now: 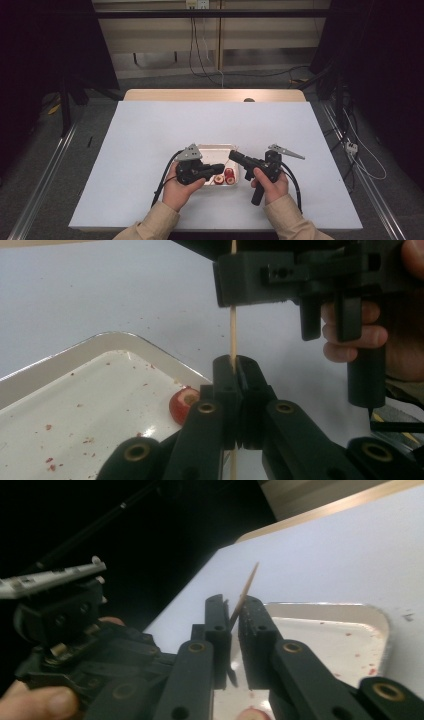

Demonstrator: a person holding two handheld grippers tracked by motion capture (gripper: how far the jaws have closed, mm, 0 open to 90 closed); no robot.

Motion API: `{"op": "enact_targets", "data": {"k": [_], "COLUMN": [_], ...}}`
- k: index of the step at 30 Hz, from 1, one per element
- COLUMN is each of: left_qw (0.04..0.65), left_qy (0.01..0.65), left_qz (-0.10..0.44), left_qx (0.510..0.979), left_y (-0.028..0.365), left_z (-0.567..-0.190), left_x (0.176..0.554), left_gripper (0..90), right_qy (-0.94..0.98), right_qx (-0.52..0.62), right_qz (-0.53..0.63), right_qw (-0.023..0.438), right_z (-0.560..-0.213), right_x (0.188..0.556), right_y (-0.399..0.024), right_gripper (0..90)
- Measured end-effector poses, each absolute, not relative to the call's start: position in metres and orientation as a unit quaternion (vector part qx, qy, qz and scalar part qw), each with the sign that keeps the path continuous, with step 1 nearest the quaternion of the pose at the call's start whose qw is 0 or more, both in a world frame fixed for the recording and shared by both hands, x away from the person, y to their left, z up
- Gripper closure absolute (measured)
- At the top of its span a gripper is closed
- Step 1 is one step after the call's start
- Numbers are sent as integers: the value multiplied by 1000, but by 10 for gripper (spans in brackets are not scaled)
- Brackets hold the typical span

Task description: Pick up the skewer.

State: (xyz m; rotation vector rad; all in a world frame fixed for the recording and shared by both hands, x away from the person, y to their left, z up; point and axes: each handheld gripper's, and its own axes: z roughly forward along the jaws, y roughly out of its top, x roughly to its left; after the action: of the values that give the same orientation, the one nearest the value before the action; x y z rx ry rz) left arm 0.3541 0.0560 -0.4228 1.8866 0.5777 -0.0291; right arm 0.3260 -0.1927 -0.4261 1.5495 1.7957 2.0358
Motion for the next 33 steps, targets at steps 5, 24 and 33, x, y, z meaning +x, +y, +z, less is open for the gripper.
{"op": "enact_targets", "data": {"k": [5,24,33], "left_qw": [536,505,509], "left_qy": [241,287,286], "left_qz": [-22,-17,-3], "left_qx": [809,814,812], "left_y": [54,87,97], "left_z": [-424,-422,-417], "left_x": [353,358,358], "left_gripper": [845,893,892], "right_qy": [584,637,716], "right_qx": [483,462,442], "right_qz": [652,612,532], "right_qw": [8,78,97], "right_z": [-422,-421,-435], "right_x": [324,330,332], "right_y": [-187,-188,-186], "right_gripper": [894,424,207]}}
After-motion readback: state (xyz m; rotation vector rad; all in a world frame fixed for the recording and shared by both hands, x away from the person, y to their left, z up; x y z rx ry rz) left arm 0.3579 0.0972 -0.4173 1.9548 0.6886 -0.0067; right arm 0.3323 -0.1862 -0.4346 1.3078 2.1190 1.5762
